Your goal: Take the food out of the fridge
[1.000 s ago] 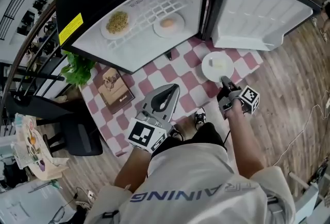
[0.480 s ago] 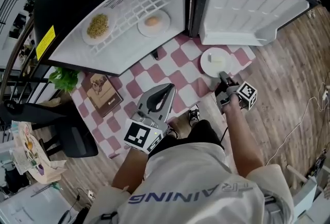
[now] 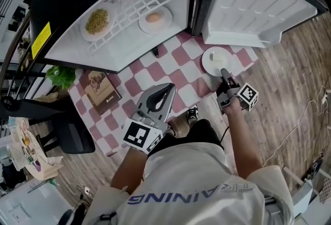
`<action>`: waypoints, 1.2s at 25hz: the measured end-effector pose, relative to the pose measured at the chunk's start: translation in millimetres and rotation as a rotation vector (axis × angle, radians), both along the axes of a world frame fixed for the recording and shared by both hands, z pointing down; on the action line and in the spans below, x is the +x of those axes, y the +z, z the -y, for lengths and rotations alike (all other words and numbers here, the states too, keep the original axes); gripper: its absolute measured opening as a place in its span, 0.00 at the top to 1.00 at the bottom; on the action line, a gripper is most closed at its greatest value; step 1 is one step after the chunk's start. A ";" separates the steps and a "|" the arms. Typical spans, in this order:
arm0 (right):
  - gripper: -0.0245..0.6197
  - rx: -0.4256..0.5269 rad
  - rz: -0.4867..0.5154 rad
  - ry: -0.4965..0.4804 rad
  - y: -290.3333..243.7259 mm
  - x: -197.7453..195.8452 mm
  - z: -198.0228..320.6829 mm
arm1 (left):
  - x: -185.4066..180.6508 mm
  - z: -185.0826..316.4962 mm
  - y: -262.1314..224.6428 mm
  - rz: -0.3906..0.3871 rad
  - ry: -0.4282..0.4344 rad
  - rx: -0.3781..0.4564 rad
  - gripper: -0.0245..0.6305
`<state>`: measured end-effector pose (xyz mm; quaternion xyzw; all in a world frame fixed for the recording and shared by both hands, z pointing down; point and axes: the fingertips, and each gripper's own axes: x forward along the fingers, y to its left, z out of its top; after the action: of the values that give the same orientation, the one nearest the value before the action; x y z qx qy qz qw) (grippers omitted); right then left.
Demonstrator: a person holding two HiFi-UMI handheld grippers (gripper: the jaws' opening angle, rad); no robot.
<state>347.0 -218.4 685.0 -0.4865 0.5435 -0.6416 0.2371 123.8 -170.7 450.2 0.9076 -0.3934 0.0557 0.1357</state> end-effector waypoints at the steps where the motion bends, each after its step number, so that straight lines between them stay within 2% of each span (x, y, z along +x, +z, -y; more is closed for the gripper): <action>1: 0.69 0.027 -0.012 -0.020 -4.4 -1.1 1.5 | 0.2 0.0 0.2 0.001 0.001 0.000 0.95; 3: 0.61 0.067 -0.058 -0.071 -11.3 -3.7 3.8 | 0.0 -0.4 0.4 0.002 0.002 0.001 0.95; 8: 0.54 0.097 -0.228 -0.216 -17.3 -12.3 4.6 | -2.4 -4.2 -1.0 0.006 0.001 0.002 0.95; 15: 0.49 0.090 -0.632 -0.543 3.2 -25.6 -8.2 | -6.8 -7.0 -0.7 0.020 -0.010 -0.001 0.95; 19: 0.48 0.076 -0.808 -0.722 15.5 -35.1 -18.1 | -10.5 -8.6 0.8 0.024 -0.017 -0.004 0.95; 23: 0.48 0.012 -0.907 -0.837 28.0 -33.9 -27.5 | -13.1 -11.3 2.4 0.029 -0.018 -0.007 0.95; 30: 0.48 -0.124 -0.987 -0.959 33.5 -27.8 -35.3 | -19.5 -12.7 -1.6 0.022 -0.027 -0.010 0.95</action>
<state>319.2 -183.1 718.5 -0.4404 0.7052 -0.4090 -0.3762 104.3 -158.0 448.6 0.9009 -0.4067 0.0657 0.1364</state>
